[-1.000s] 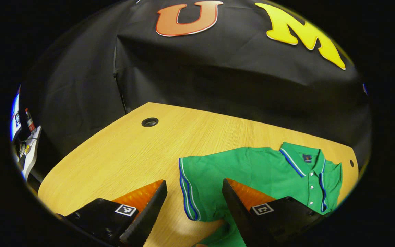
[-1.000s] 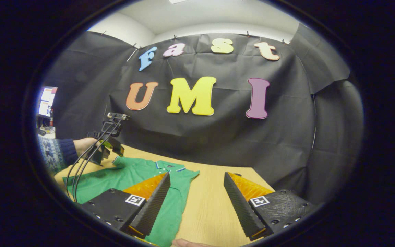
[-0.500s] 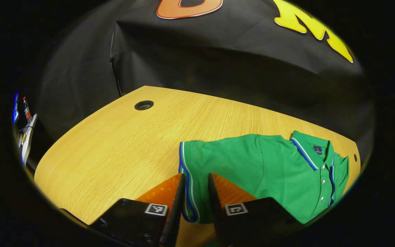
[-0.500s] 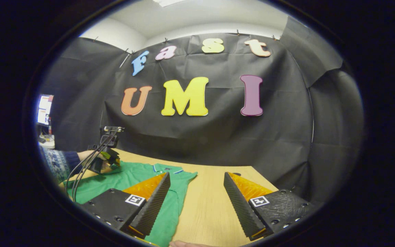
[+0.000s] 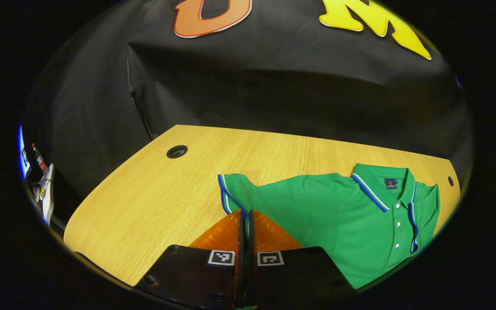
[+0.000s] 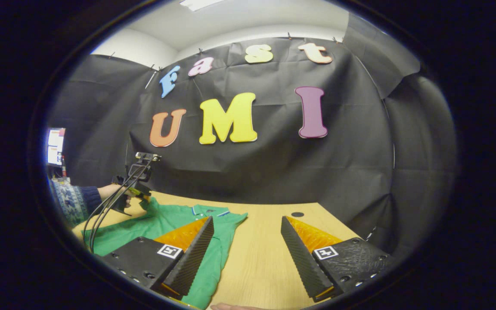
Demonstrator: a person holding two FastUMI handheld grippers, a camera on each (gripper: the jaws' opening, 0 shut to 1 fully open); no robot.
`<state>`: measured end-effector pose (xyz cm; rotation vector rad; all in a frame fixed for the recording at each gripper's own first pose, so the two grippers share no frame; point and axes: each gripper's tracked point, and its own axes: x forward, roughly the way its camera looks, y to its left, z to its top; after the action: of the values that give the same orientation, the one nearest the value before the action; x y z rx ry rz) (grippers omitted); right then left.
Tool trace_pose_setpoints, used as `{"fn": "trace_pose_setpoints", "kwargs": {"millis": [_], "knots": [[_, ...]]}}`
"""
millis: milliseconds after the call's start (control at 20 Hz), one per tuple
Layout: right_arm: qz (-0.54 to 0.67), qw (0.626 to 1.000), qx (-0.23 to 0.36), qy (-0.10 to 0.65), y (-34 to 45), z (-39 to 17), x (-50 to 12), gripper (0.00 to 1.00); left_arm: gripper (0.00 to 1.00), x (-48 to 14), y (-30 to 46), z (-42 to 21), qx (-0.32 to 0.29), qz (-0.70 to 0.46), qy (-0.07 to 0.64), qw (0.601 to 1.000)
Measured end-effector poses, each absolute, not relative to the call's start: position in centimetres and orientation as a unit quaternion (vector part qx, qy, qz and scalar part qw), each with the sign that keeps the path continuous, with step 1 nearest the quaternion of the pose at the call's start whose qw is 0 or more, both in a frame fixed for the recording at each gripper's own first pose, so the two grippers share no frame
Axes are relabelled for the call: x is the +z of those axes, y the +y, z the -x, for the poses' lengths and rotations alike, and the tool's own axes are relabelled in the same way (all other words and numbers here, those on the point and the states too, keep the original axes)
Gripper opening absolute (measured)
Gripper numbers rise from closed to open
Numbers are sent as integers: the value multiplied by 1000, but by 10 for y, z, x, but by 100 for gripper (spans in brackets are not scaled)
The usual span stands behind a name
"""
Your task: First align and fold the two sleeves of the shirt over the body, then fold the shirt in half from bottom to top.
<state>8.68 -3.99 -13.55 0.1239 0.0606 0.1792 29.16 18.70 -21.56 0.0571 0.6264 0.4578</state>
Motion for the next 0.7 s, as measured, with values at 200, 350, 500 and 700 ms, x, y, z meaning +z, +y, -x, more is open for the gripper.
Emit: {"fn": "trace_pose_setpoints", "kwargs": {"millis": [200, 350, 500, 700], "knots": [[-69, 993, 87, 39, -44, -89, -139, 95, 6, -212, 149, -302, 206, -48, 309, 927], [-68, 993, 89, 33, -45, -88, -133, 94, 6, -216, 118, -312, 183, -73, 313, 929], [-57, 995, 80, 34, -48, -88, -133, 95, 7, -222, 83, -322, 153, -82, 311, 934], [-45, 995, 83, 40, -38, -85, -130, 95, 20, -218, 62, -321, 142, -45, 296, 944]]}}
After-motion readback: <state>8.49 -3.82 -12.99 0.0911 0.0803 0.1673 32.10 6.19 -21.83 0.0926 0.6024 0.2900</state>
